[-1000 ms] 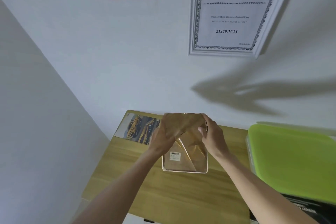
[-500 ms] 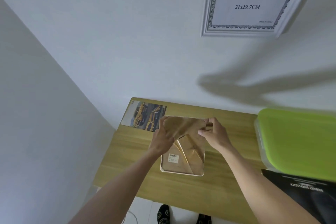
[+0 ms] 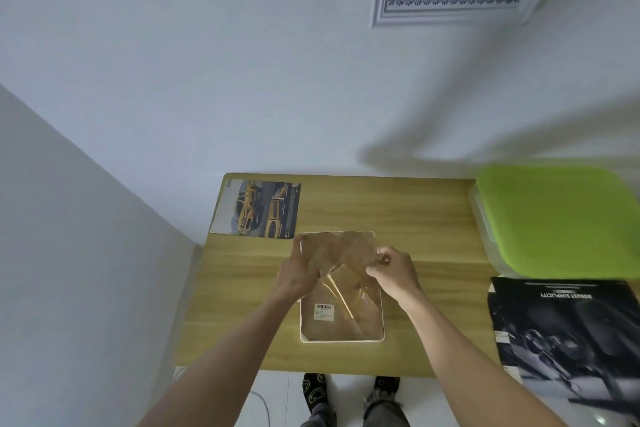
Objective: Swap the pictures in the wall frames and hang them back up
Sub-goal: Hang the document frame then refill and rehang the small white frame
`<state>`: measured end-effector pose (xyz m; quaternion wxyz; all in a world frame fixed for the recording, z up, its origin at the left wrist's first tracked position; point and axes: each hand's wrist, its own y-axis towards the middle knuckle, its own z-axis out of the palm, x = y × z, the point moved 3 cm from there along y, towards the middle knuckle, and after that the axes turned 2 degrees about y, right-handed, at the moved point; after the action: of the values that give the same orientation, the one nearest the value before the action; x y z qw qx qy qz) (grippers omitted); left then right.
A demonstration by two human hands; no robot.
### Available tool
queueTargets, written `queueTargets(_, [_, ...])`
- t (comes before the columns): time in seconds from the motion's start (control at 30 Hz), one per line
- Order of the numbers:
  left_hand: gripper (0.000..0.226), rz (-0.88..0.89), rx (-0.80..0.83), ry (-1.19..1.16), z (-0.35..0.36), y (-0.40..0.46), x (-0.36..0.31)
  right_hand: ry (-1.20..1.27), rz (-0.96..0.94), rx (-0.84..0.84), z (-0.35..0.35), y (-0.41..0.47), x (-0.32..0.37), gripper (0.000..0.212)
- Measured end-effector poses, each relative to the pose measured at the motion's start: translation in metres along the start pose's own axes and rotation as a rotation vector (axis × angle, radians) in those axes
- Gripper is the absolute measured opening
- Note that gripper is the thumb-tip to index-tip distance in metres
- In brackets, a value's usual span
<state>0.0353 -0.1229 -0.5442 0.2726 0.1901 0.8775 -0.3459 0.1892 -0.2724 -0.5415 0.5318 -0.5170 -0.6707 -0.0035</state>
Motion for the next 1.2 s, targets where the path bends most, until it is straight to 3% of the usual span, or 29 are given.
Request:
queueTargets(0.27, [0.078, 0.010, 0.099, 0.064, 0.005, 0.020, -0.003, -0.069, 0.110, -0.005, 0.002, 0.014, -0.007, 0.028])
queueTargets(0.53, [0.068, 0.010, 0.044, 0.105, 0.000, 0.030, 0.006, 0.017, 0.130, 0.014, 0.007, 0.018, -0.015, 0.034])
queueTargets(0.63, [0.066, -0.024, -0.032, 0.039, 0.001, 0.025, 0.013, 0.084, 0.144, -0.003, 0.008, 0.019, -0.017, 0.036])
queueTargets(0.8, [0.031, -0.031, -0.190, -0.127, -0.004, 0.010, 0.017, 0.161, 0.156, -0.019, 0.008, 0.019, -0.015, 0.034])
queueTargets(0.87, [0.027, -0.051, -0.161, -0.294, -0.007, 0.006, 0.015, 0.195, 0.163, -0.019, 0.005, 0.017, -0.012, 0.030])
queueTargets(1.03, [0.052, 0.036, 0.097, -0.505, -0.004, 0.004, -0.004, 0.282, 0.126, -0.049, -0.023, 0.022, -0.014, 0.026])
queueTargets(1.2, [0.053, 0.025, 0.076, -0.604, 0.021, 0.013, -0.043, 0.240, 0.074, -0.011, -0.063, 0.017, -0.029, 0.036])
